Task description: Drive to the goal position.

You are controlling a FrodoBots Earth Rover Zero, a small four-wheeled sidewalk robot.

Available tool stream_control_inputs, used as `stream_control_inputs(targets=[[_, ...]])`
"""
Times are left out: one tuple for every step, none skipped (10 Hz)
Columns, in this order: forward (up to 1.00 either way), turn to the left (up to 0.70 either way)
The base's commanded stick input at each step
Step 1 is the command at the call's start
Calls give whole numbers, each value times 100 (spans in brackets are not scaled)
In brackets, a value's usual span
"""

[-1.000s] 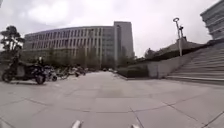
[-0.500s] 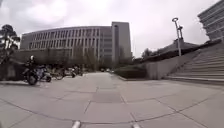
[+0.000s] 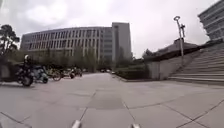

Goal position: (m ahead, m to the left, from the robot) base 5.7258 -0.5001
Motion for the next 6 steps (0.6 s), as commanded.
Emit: stream_control_inputs(targets=[[70, 0], [70, 0], [70, 0], [70, 0], [70, 0], [70, 0]])
